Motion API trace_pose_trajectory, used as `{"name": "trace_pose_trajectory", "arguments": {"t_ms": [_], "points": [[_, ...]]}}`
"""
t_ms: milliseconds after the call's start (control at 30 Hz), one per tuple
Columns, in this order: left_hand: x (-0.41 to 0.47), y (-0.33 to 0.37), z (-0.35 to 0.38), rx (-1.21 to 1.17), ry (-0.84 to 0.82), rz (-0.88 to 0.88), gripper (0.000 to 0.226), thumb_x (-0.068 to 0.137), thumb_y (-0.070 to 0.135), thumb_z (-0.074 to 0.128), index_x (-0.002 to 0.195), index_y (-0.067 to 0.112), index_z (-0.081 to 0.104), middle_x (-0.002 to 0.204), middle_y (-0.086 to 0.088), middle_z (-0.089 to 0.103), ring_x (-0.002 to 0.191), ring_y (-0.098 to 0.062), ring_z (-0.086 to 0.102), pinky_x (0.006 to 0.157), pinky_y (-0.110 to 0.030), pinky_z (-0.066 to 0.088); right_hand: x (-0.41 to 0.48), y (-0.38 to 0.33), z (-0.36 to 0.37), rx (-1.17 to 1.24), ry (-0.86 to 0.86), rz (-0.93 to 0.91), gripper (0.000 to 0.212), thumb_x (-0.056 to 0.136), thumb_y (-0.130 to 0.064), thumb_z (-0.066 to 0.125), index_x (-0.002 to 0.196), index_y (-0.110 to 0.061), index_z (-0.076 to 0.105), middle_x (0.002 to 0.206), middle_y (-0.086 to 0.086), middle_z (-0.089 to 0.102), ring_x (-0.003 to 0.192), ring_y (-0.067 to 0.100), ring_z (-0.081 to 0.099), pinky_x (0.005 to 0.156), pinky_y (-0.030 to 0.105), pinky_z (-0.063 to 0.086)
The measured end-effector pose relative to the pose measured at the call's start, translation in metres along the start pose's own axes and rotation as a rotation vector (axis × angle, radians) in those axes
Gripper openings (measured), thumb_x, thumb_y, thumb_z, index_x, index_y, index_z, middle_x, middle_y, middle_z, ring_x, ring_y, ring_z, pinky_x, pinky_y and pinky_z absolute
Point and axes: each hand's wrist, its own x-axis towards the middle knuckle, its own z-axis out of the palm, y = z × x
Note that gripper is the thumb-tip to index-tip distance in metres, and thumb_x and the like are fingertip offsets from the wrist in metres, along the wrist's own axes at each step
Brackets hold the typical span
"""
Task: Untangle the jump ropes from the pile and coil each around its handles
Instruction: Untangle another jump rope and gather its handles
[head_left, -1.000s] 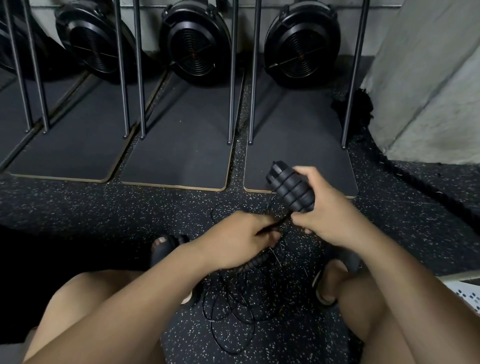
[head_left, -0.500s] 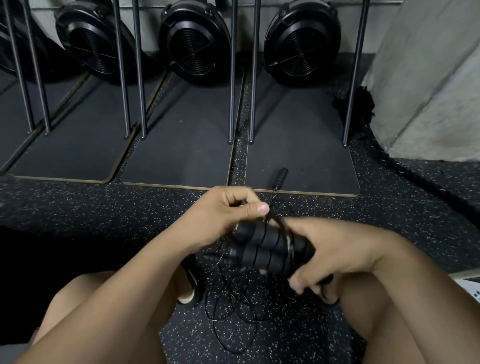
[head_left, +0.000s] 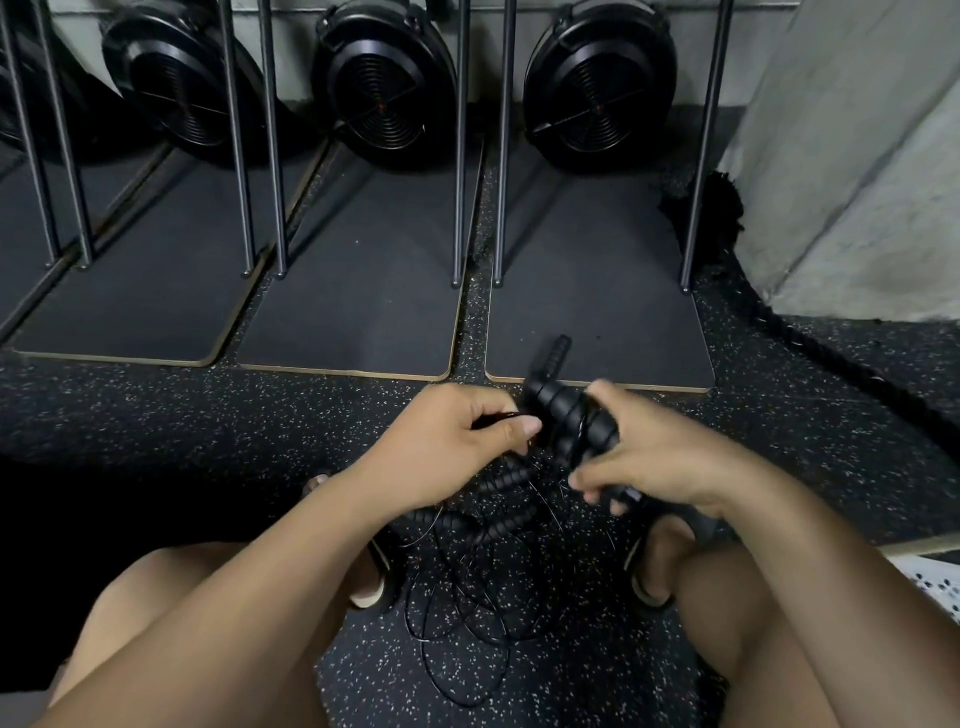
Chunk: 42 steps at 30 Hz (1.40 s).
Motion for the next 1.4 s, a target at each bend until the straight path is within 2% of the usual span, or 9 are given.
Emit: {"name": "trace_pose_trajectory", "arguments": {"t_ms": [200, 400, 500, 567, 633, 700, 1000, 1167, 1400], "points": [[-0.003, 0.000, -0.006, -0.146, 0.021, 0.058, 0.046, 0.080, 0.051, 0.088, 0.067, 0.013, 0.066, 0.061, -0.009, 0.058, 0.058, -0.014, 0.046, 0.057, -0.030, 0.037, -0.018, -0.016, 0.007, -0.110, -0.427, 0.048, 0.065, 0.087, 0.011, 0.079, 0.134, -0.026, 0.054, 0.110, 0.016, 0.078, 0.080, 0.025, 0.077, 0.057, 0.032, 0.060], [-0.003, 0.004, -0.003, -0.340, -0.053, 0.069, 0.056, 0.102, 0.040, 0.065, 0.074, -0.007, 0.052, 0.059, 0.006, 0.044, 0.055, -0.009, 0.036, 0.054, -0.019, 0.032, -0.040, -0.033, 0.000, 0.142, -0.661, -0.062, 0.055, 0.091, 0.013, 0.075, 0.139, -0.003, 0.053, 0.108, 0.020, 0.076, 0.074, 0.021, 0.073, 0.056, 0.022, 0.058], [-0.005, -0.003, 0.004, -0.357, 0.031, -0.058, 0.027, 0.107, 0.008, 0.061, 0.082, 0.018, 0.060, 0.063, 0.020, 0.066, 0.062, 0.001, 0.061, 0.066, -0.011, 0.047, -0.033, -0.024, 0.002, 0.306, -0.579, -0.220, 0.057, 0.090, 0.008, 0.078, 0.138, -0.011, 0.056, 0.111, 0.024, 0.073, 0.074, 0.028, 0.072, 0.057, 0.031, 0.058], [-0.002, -0.004, 0.011, -0.366, 0.092, -0.102, 0.020, 0.099, 0.021, 0.061, 0.080, 0.027, 0.062, 0.067, 0.015, 0.071, 0.068, -0.002, 0.068, 0.070, -0.020, 0.054, -0.027, -0.020, 0.004, 0.410, -0.444, -0.280, 0.057, 0.088, 0.004, 0.078, 0.138, -0.015, 0.058, 0.109, 0.024, 0.072, 0.071, 0.031, 0.070, 0.052, 0.033, 0.056], [0.004, -0.003, 0.018, -0.431, 0.091, -0.122, 0.036, 0.099, 0.038, 0.054, 0.066, 0.028, 0.063, 0.058, 0.004, 0.055, 0.057, -0.022, 0.050, 0.059, -0.035, 0.042, -0.022, -0.019, 0.005, 0.479, -0.293, -0.300, 0.059, 0.087, 0.000, 0.079, 0.140, -0.015, 0.057, 0.109, 0.021, 0.072, 0.071, 0.031, 0.069, 0.049, 0.034, 0.053], [0.009, -0.006, 0.023, -0.383, 0.056, -0.111, 0.042, 0.105, 0.044, 0.048, 0.068, 0.032, 0.063, 0.057, 0.010, 0.042, 0.054, -0.017, 0.034, 0.055, -0.033, 0.028, -0.017, -0.020, 0.007, 0.496, -0.158, -0.323, 0.062, 0.088, -0.003, 0.084, 0.141, -0.010, 0.052, 0.108, 0.020, 0.072, 0.072, 0.031, 0.067, 0.048, 0.035, 0.051], [0.001, -0.007, 0.021, -0.088, -0.067, -0.011, 0.031, 0.109, 0.035, 0.060, 0.086, 0.016, 0.066, 0.049, 0.016, 0.047, 0.044, -0.005, 0.041, 0.048, -0.025, 0.033, 0.006, -0.007, -0.003, 0.182, 0.362, -0.200, 0.046, 0.088, -0.011, 0.088, 0.117, -0.021, 0.053, 0.092, 0.007, 0.077, 0.068, 0.025, 0.074, 0.053, 0.038, 0.058], [-0.002, 0.000, 0.012, -0.101, -0.031, 0.001, 0.028, 0.106, 0.032, 0.066, 0.084, 0.016, 0.072, 0.046, 0.017, 0.045, 0.042, 0.000, 0.038, 0.047, -0.017, 0.028, 0.009, 0.002, 0.001, -0.075, 0.134, -0.076, 0.046, 0.086, -0.010, 0.089, 0.111, -0.030, 0.055, 0.086, 0.001, 0.078, 0.068, 0.024, 0.076, 0.055, 0.037, 0.057], [-0.001, 0.000, 0.000, -0.217, 0.047, 0.040, 0.034, 0.089, 0.037, 0.084, 0.076, 0.009, 0.069, 0.060, 0.006, 0.054, 0.055, -0.008, 0.043, 0.055, -0.023, 0.036, -0.014, -0.017, 0.002, -0.231, -0.365, 0.022, 0.064, 0.085, 0.001, 0.086, 0.134, -0.026, 0.055, 0.092, 0.007, 0.078, 0.073, 0.015, 0.073, 0.055, 0.031, 0.058]]}}
